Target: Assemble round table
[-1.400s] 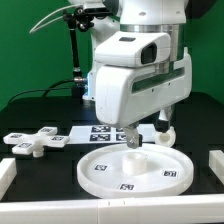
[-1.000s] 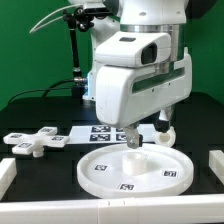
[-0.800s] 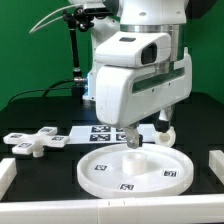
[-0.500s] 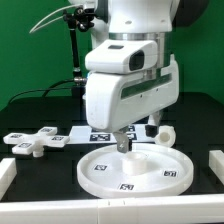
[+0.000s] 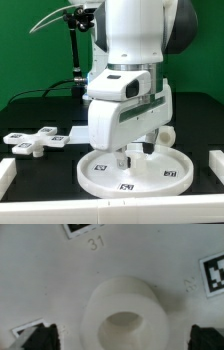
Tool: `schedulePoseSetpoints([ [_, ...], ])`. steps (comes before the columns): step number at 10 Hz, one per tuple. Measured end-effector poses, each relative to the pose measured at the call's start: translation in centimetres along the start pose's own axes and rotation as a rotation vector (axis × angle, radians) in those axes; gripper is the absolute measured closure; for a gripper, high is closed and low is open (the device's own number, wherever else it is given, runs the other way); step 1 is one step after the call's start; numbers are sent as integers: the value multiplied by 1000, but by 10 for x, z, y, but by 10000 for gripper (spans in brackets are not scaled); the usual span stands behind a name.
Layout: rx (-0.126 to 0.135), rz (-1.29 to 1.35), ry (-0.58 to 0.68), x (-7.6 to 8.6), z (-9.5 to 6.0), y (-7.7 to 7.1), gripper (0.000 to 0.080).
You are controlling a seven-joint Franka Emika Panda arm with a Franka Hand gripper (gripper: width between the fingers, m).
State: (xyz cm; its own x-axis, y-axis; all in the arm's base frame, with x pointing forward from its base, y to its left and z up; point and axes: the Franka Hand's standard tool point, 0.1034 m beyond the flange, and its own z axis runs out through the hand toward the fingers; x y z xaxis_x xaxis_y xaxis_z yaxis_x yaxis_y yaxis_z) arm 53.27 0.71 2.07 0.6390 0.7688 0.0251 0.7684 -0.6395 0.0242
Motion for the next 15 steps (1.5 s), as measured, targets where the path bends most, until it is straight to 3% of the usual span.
schedulePoseSetpoints([
  [5, 5, 4, -5, -3, 4, 1, 172],
  [6, 5, 4, -4, -2, 4, 1, 342],
  [7, 5, 4, -4, -2, 4, 1, 395],
  [12, 7, 2, -6, -2, 4, 0, 395],
  [15, 3, -27, 12, 28, 5, 4, 392],
])
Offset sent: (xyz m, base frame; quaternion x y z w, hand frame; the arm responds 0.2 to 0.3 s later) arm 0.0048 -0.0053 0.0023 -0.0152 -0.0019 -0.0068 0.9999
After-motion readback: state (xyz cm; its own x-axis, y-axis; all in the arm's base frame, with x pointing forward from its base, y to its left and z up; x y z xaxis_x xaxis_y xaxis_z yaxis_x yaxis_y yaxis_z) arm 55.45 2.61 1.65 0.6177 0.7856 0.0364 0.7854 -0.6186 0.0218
